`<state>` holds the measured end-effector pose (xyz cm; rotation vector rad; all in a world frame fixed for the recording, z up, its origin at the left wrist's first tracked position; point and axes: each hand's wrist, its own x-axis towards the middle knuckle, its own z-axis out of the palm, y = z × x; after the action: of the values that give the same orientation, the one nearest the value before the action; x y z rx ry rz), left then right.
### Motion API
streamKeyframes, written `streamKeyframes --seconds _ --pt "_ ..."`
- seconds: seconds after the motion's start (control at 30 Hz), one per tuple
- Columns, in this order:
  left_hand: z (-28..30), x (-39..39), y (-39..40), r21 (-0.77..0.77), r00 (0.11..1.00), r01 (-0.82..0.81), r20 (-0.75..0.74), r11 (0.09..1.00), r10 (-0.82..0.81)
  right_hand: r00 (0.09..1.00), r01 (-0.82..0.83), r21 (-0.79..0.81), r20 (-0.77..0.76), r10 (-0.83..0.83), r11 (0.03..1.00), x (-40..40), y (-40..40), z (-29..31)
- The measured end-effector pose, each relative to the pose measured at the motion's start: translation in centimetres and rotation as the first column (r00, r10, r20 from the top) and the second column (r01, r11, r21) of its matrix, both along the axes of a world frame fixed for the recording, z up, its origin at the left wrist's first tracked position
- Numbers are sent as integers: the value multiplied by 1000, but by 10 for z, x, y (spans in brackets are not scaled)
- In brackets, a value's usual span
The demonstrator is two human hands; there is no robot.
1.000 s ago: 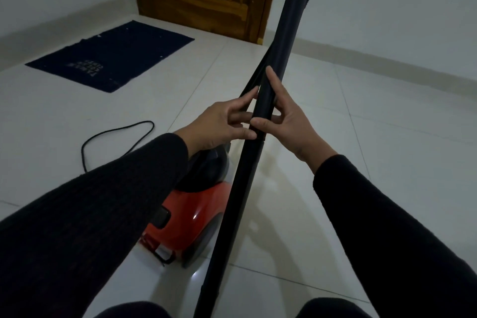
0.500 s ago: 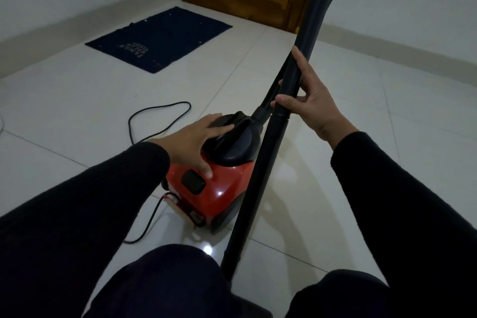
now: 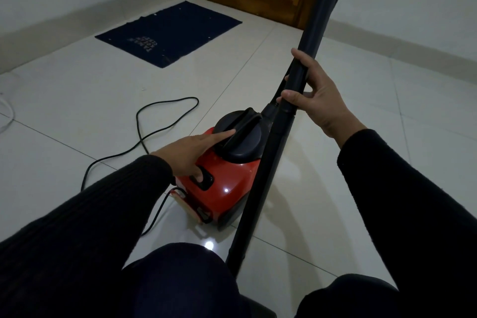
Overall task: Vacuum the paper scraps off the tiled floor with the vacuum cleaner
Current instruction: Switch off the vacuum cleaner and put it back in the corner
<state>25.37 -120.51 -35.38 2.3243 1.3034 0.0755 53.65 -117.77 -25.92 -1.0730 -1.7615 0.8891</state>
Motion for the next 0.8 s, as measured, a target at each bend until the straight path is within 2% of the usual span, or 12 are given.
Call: streamKeyframes --seconds 0.3,0.43,0.6,0.8 --pt "-1 11 5 152 991 48 -132 987 -28 1000 19 5 18 -19 1000 -2 3 -4" --pt "-11 5 7 215 988 90 -139 973 -61 999 34 16 28 -35 999 -4 5 -3" --pt "-16 1 10 182 993 77 -106 980 -59 999 34 22 19 -34 999 -6 5 -4" --pt "-9 0 9 22 997 38 62 999 -39 999 22 20 32 -22 1000 -7 7 -4"
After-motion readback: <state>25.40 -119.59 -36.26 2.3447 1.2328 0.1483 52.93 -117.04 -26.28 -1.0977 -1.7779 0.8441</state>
